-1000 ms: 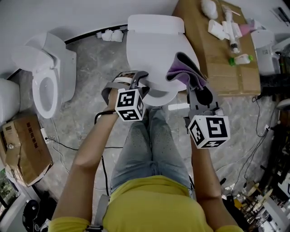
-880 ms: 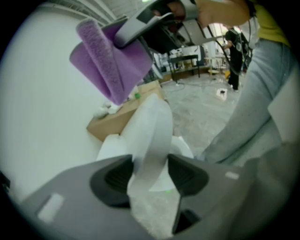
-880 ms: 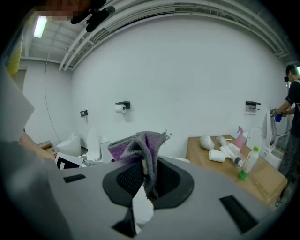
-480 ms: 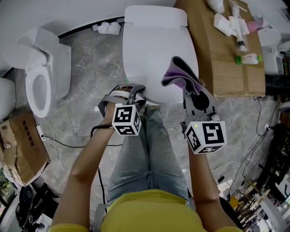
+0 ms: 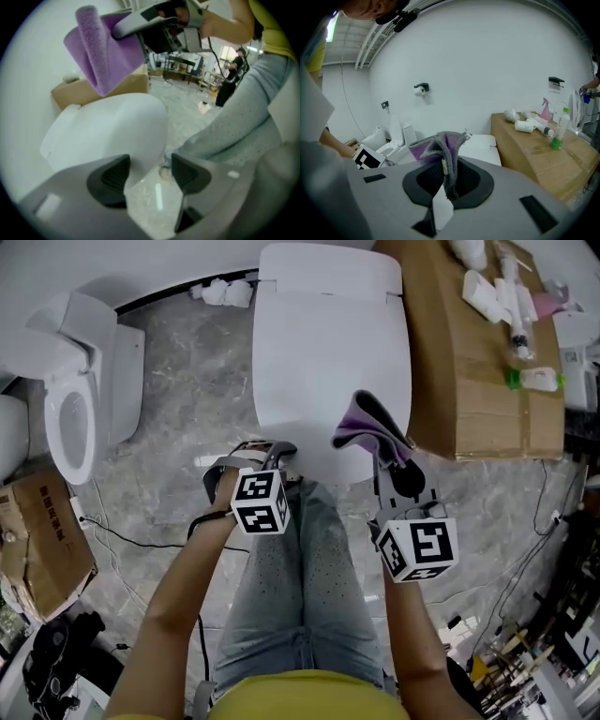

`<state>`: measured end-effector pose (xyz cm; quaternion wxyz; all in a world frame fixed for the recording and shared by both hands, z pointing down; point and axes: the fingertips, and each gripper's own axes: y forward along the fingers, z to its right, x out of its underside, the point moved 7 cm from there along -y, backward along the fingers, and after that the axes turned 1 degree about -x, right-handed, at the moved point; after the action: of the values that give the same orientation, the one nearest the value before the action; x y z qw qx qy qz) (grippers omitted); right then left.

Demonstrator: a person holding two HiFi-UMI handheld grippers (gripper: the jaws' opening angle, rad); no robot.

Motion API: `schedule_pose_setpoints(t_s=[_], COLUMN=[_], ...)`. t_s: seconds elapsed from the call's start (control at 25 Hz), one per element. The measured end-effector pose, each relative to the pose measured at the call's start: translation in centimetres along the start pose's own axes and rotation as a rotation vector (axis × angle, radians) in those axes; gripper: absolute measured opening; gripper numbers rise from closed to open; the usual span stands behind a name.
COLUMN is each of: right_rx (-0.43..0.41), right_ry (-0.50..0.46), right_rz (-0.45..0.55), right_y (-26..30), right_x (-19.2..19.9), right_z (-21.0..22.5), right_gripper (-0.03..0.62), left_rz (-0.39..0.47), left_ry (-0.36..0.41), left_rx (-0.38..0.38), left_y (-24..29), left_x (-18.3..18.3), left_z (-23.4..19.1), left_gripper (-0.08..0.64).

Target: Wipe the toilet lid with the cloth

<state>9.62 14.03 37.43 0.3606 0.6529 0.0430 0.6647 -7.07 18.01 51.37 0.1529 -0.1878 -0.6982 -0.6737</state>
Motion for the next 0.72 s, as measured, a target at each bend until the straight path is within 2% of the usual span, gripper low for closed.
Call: schedule_pose_setpoints(t_s=[0.16,0.32,0.52,0.6,0.72], right_rx=[-0.002,-0.012,-0.016,-0.020,-0.030], right_ry=[0.014,0.017,0.018,0.019,0.018], right_rz=[-0.026,-0.049,-0.065,-0.070,-0.079], right_y=[1.2,1.7,2.3,2.6,3.0], right_x=[1.8,2.9,3.5,3.7,3.9], right_z=[0.6,1.1,1.7,1.9,2.0], right_gripper=[0.048,0.048,0.048,0.048,0.048], left_rz=[-0.028,-0.090,-0.069,-0.075,-0.107], left_ry=[-0.051,-0.070,-0.205,-0.258,-0.315], left_rx=[0.022,0.068,0.126,0.118,0.090], left_y=[2.4,4.9,6.6,7.5,9.3], left_x=[0.7,1.4,2.5,2.9,3.6], left_z=[-1.0,-0.8,-1.6,-2.2,-2.3], left_gripper=[0.265,0.258,0.191,0.141,0.112])
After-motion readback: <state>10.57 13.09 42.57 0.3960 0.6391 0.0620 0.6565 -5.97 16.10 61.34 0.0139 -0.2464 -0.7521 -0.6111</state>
